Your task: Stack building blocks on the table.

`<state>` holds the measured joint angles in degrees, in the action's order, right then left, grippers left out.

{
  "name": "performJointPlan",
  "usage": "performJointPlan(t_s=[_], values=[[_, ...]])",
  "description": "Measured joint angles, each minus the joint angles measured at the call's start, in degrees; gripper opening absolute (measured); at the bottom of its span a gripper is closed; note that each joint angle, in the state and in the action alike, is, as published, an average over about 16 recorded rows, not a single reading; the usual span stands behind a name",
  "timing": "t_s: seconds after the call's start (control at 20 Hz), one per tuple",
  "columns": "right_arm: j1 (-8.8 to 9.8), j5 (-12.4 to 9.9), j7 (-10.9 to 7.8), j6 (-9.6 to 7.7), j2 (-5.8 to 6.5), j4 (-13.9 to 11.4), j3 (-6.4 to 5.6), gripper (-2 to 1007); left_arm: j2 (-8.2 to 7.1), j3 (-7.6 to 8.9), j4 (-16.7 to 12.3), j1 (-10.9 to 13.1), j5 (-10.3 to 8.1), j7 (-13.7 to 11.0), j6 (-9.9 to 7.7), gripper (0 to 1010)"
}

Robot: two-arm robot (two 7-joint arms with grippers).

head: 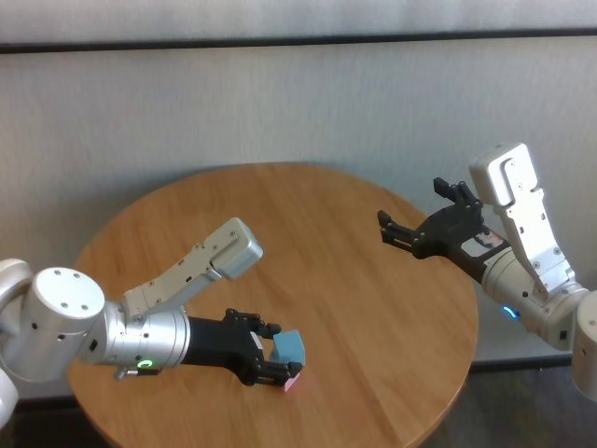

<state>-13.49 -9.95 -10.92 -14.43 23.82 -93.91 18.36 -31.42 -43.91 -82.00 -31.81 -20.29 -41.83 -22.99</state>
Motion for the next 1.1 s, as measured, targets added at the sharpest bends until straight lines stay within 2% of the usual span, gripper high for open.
performJointPlan(t_s=[0.4,0.75,0.9,1.1], values=[[0.00,0.00,0.00,0.00,0.00,0.00,0.00,1005,-1.53,0.50,-1.51,0.60,-0.75,-0.60,0.72,928],[0.00,0.00,0.00,0.00,0.00,0.00,0.00,1005,-4.37,2.36,-4.68,2.62,-3.49,-0.36,1.95,999],[0.00,0.00,0.00,0.00,0.00,0.00,0.00,1005,-5.69,3.96,-6.63,4.28,-5.22,1.09,2.89,1000],[0.00,0.00,0.00,0.00,0.00,0.00,0.00,1005,-6.98,6.84,-9.40,7.15,-7.44,4.90,4.18,1000]])
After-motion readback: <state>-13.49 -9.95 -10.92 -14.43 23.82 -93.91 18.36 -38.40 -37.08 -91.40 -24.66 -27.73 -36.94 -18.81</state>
